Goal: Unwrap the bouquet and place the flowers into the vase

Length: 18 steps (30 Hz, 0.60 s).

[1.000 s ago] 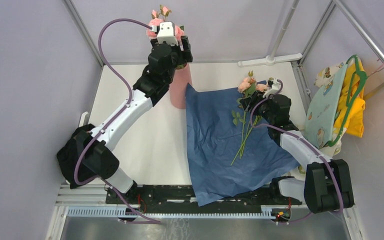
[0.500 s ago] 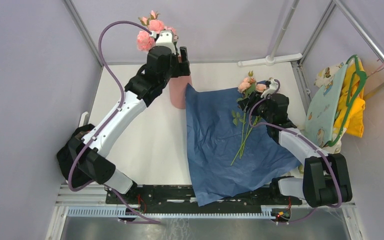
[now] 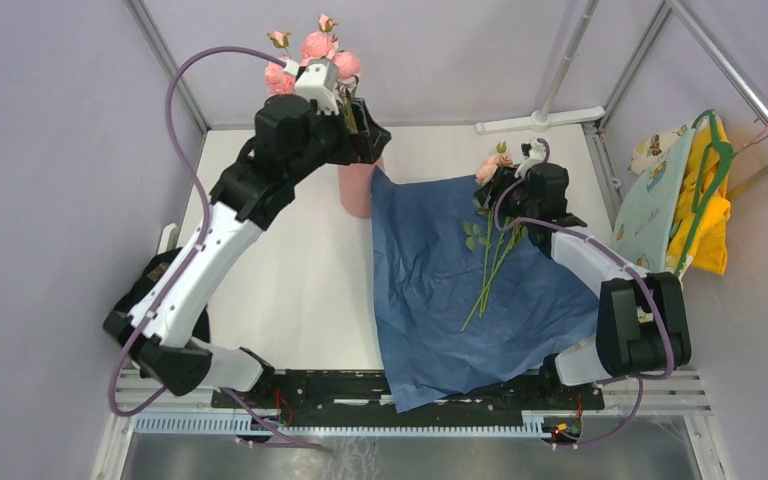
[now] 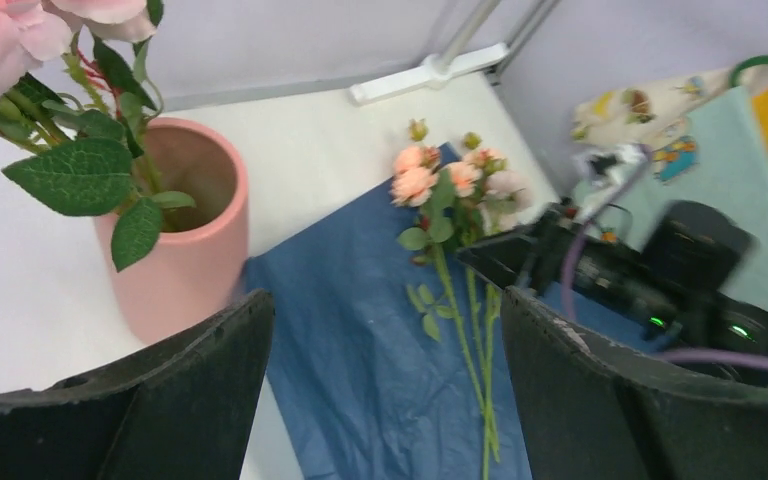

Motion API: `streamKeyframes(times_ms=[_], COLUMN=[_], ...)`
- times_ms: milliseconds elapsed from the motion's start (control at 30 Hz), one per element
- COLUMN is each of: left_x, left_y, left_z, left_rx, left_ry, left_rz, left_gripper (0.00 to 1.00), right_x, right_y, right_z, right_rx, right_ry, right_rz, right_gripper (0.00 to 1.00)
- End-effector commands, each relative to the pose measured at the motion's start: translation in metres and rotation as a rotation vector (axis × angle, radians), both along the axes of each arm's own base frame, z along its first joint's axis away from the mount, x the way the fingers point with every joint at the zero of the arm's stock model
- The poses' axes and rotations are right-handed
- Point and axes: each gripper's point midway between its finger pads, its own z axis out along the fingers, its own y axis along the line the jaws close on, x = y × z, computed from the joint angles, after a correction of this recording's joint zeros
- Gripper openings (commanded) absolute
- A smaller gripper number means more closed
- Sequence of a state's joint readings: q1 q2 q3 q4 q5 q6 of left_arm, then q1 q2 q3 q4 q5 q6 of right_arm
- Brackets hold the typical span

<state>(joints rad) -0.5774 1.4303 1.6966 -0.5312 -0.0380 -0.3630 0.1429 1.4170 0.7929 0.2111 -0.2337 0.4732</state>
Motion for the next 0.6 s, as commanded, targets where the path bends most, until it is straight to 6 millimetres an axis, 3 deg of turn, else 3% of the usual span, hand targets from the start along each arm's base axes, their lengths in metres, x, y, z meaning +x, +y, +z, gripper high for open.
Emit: streamKeyframes(times_ms=[0,167,300,400,567], left_x=[-0.043,-0.036,-0.044,-0.056,-0.053], left_y=[0.001,0.025,0.02,0.01,0.01], left_z=[0.065,0.052,0.041,0.035,0.016], left_rx=[-0.219,-0.22,-0.277,-0.338,-0.294], left_ry=[-0.174,-0.175,-0.137,-0.117,-0.068], left_rz=[-0.109,0.034,0.01,-0.059,-0.041], left_gripper=[0.89,0.87,0.85,0.84,0.84], right_x=[0.021,0.037,0.046,0.053,0.071], right_y=[-0.019,-0.038,-0.044,-0.047,-0.05], right_z=[-0.01,-0.048,-0.071,-0.08,-0.084], right_rx=[-0.139,-0.279,-0.321,-0.344,-0.368], right_ry=[0.07,0.219,0.291,0.322,0.337], right_rz=[-0.051,-0.101,-0.113,-0.126,-0.142], right_gripper=[0.59,0.58,0.57,0.57,0.57])
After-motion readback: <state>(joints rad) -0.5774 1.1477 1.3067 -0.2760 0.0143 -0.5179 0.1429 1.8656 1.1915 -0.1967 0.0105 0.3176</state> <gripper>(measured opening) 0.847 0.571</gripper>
